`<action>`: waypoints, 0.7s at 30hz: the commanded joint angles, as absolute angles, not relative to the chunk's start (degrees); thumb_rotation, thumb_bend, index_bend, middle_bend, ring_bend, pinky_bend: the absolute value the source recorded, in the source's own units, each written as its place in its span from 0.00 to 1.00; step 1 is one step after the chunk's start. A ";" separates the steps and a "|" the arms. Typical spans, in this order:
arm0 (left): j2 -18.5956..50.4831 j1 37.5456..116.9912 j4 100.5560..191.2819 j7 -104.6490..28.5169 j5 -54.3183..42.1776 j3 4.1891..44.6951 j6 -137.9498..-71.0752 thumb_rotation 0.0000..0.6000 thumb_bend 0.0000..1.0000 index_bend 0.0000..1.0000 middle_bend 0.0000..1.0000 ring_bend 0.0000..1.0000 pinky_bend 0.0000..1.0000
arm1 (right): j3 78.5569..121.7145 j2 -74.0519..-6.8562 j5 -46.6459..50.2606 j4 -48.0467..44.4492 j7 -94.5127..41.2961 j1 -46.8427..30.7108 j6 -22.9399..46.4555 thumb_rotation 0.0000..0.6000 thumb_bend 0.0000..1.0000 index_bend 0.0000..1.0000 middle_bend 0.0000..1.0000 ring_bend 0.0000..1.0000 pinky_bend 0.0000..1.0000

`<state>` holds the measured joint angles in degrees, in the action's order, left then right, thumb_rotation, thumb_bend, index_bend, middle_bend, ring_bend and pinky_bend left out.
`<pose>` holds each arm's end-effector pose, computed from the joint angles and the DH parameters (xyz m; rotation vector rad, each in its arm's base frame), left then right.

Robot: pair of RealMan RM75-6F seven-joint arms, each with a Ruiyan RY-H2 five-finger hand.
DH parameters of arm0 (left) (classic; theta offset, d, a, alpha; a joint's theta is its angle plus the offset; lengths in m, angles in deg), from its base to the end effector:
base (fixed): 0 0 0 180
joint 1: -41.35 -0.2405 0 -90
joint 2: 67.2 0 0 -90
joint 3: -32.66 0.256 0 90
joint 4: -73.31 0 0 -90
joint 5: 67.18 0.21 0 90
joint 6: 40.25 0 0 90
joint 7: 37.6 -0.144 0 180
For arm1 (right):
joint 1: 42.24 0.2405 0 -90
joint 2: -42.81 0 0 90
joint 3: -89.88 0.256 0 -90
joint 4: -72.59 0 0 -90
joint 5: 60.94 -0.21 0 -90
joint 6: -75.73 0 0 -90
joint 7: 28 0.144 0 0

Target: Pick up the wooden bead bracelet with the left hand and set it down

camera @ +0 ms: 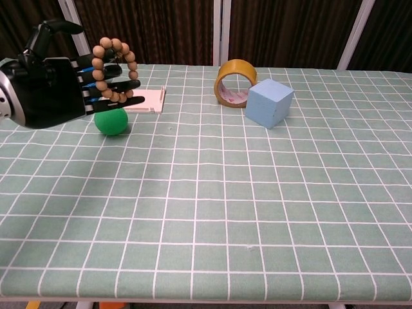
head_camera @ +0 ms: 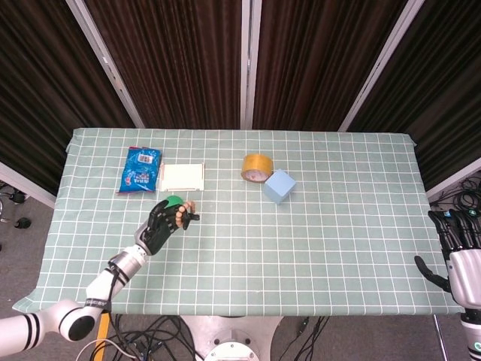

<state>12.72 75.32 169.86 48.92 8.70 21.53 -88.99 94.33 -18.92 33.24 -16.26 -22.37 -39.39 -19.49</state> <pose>-0.1521 0.2979 0.0082 0.5709 2.5364 1.4939 -0.2993 -0.1730 0.1954 1.3828 -0.7133 1.0827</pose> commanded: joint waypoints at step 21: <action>15.53 71.06 173.51 34.05 -3.24 16.90 -91.36 0.22 0.42 0.58 0.69 0.56 0.13 | 94.14 -18.78 33.64 -16.74 -22.66 -39.22 -19.28 1.00 0.16 0.05 0.18 0.00 0.00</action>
